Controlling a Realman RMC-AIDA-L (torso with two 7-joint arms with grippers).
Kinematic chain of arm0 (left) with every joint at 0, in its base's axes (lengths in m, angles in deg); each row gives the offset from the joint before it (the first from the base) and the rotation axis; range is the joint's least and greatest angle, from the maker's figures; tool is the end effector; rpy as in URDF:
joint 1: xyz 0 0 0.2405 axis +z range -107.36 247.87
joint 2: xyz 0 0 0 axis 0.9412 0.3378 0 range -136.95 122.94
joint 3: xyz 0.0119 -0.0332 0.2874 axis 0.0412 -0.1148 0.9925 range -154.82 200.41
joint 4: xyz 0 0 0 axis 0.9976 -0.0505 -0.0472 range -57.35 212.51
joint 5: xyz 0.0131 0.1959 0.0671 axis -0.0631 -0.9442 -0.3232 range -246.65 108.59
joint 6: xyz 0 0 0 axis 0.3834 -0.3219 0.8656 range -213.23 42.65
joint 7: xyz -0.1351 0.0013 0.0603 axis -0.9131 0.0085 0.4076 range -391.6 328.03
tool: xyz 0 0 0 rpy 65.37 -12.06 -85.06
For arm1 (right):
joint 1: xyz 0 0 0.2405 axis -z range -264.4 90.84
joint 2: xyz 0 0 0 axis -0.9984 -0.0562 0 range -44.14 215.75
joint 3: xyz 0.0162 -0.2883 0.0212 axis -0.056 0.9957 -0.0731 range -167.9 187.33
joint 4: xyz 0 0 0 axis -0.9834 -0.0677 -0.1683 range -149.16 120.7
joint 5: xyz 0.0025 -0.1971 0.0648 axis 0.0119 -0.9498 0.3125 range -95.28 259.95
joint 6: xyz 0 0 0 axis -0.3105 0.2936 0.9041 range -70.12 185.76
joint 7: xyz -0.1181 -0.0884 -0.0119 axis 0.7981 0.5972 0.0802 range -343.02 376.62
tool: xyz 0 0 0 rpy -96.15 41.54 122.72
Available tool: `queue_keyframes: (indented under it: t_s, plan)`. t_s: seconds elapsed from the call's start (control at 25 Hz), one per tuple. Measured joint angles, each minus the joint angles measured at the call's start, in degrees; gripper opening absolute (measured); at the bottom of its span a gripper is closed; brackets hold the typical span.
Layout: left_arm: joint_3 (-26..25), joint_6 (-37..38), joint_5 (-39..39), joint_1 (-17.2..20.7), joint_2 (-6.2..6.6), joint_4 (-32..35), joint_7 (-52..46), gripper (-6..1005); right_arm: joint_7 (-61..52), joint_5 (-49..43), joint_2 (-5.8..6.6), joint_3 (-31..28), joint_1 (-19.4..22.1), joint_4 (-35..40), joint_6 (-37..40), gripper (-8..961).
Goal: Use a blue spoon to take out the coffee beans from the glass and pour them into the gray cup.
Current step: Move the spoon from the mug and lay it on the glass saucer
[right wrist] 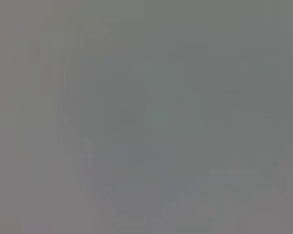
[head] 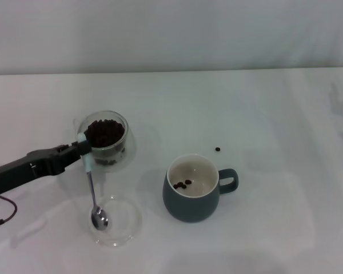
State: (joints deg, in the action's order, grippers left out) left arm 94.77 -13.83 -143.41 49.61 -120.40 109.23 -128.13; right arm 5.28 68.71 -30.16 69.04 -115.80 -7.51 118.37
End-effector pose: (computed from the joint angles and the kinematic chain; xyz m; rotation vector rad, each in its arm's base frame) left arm -0.3188 0.3332 -0.0235 -2.3499 -1.2649 -0.9212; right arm 0.3825 0.3845 0.0468 -1.4242 0.5174 0.5803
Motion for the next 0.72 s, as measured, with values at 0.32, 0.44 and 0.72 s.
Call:
queue_keyframes:
  t_s: [0.32,0.44,0.72]
  plan:
    - [0.31,-1.15,-0.49,-0.91,-0.34,-1.73,0.02,138,0.0,-0.21,-0.08,0.0,0.56,-0.04,0.0,472]
    - [0.34,-1.16,-1.57,-2.22,-0.55,-3.21,0.08,141,0.0,-0.25,-0.08,0.0,0.59,-0.04,0.0,472]
    - [0.44,-1.4,-5.22,-5.01,-1.74,-5.32,0.1,146,0.01,-0.35,-0.05,0.0,0.59,-0.52,0.0,472]
